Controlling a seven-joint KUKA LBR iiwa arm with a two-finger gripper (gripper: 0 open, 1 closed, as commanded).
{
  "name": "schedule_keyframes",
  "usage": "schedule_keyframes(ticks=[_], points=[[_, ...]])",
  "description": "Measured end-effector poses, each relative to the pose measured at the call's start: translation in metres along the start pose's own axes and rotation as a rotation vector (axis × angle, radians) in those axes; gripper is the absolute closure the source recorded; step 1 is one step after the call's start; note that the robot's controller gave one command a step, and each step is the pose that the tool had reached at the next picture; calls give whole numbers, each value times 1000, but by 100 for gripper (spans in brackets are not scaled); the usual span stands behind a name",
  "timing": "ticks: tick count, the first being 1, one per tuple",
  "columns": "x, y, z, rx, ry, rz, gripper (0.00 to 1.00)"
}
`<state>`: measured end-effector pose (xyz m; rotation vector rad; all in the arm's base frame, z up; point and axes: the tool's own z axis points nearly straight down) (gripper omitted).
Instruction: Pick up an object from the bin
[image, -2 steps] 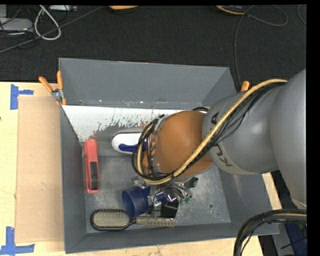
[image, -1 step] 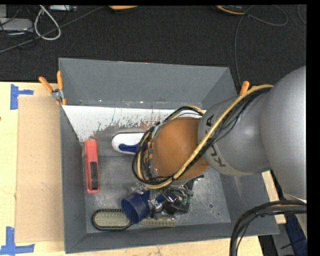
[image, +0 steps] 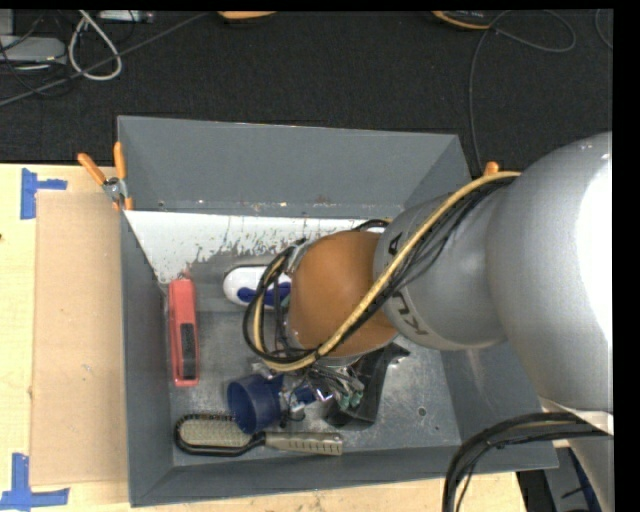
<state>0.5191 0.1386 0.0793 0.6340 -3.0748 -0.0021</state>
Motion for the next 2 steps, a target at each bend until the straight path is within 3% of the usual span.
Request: schedule_keyframes(ticks=[1, 2], points=[[4, 0, 7, 0, 0, -26, 100], [-42, 7, 10, -1, -3, 46, 100]])
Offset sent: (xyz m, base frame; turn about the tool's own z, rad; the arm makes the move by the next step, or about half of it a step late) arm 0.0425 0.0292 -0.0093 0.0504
